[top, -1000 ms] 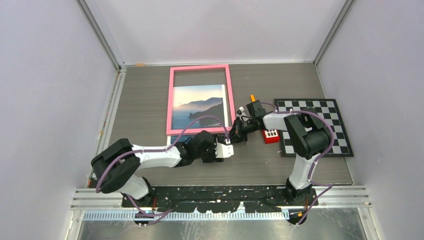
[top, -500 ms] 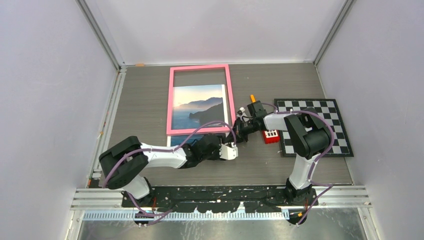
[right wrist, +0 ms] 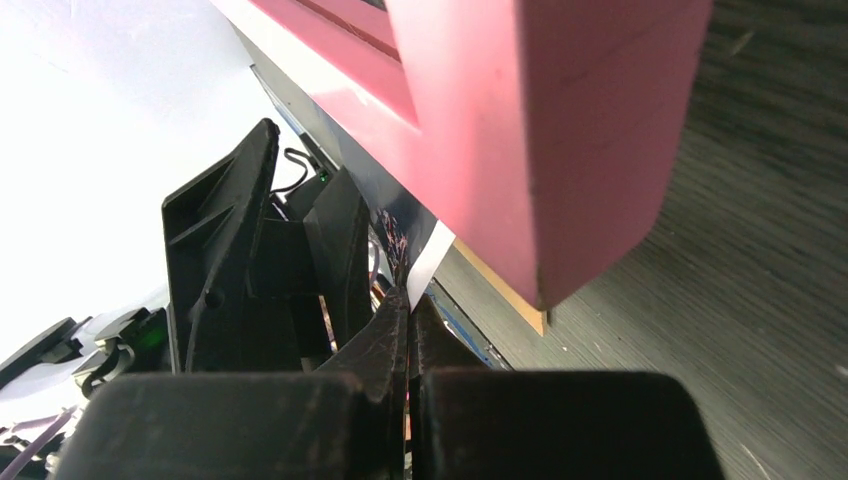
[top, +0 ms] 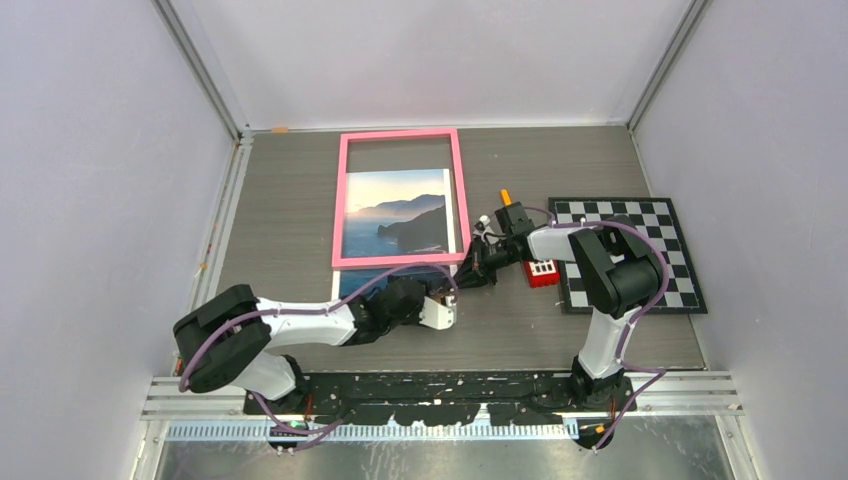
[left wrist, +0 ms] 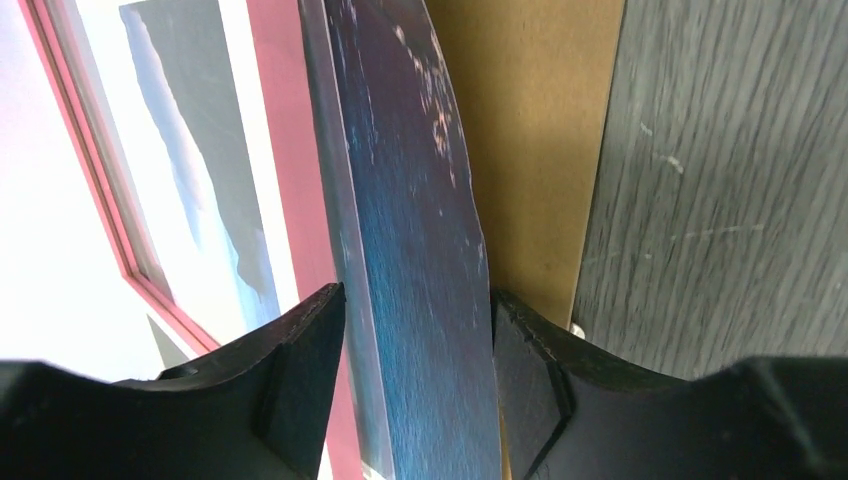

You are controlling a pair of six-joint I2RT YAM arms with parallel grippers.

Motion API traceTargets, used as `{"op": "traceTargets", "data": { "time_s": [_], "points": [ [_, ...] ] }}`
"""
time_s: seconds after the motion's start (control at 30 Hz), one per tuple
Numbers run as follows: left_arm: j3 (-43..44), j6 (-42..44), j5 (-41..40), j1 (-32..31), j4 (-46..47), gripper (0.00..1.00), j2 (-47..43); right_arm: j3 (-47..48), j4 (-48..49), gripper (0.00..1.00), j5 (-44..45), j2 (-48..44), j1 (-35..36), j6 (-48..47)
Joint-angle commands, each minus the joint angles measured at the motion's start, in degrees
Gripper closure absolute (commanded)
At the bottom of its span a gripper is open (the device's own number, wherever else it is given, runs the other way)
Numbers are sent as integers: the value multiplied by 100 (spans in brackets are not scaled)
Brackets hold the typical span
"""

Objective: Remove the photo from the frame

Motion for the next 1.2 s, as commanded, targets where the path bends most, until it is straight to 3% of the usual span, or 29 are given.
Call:
{"op": "traceTargets", "data": {
  "time_s": [0.0, 0.23, 0.33, 0.5, 0.63, 0.7, 0.97, 1.17],
  "points": [
    [-310, 91, -246, 62, -352, 44, -210, 29, -27, 99, -166, -112, -48, -120],
    [-226, 31, -185, 297, -349, 54, -180, 34, -60, 99, -159, -95, -44, -151],
    [-64, -78, -24, 308, -590, 69, -206, 53, -64, 99, -178, -92, -49, -155],
    [292, -259, 159, 302, -1248, 100, -332, 129, -444, 71, -67, -259, -44, -444],
    [649, -454, 374, 305, -2064, 100, -558, 237, -998, 51, 116, -538, -119, -867],
    [816, -554, 603, 301, -2559, 100, -685, 352, -1374, 48, 173, -564, -226, -1132],
    [1528, -729, 1580, 301, -4520, 100, -1238, 1204, -3450, 50, 272, -405, -555, -2889],
    [2274, -623, 2277, 301, -5915, 100, -1520, 1396, -3723, 49, 598, -722, -721, -3249]
  ]
}}
